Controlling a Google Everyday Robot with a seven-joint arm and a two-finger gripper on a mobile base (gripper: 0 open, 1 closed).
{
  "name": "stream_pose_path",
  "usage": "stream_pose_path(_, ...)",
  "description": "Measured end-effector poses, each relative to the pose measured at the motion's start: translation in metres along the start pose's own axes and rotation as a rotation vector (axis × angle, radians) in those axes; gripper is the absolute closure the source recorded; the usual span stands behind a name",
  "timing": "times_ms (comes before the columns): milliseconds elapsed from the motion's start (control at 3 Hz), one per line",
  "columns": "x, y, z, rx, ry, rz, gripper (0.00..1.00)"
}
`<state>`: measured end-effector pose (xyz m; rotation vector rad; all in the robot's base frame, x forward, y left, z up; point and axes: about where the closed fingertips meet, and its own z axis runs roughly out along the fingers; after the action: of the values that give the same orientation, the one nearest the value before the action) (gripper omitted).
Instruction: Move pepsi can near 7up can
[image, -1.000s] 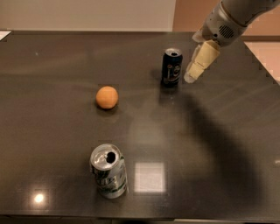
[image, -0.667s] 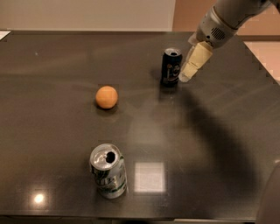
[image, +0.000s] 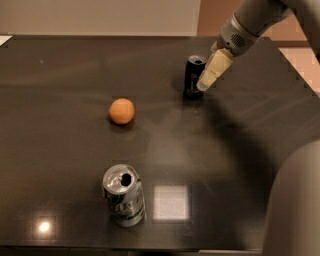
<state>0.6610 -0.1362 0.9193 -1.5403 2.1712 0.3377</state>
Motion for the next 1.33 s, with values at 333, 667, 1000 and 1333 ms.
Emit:
stream_pose_path(333, -0.006, -0.013, 0.008, 0.0, -0.011, 0.017, 0.0)
stream_pose_path(667, -0.011, -0.021, 0.019, -0.01, -0.012, 0.028, 0.0)
stream_pose_path(1000, -0.011, -0.029, 0.03, -0.017, -0.001, 0.048, 0.18)
stream_pose_path(1333, -0.013, -0.036, 0.032, -0.015, -0.01, 0.065, 0.4)
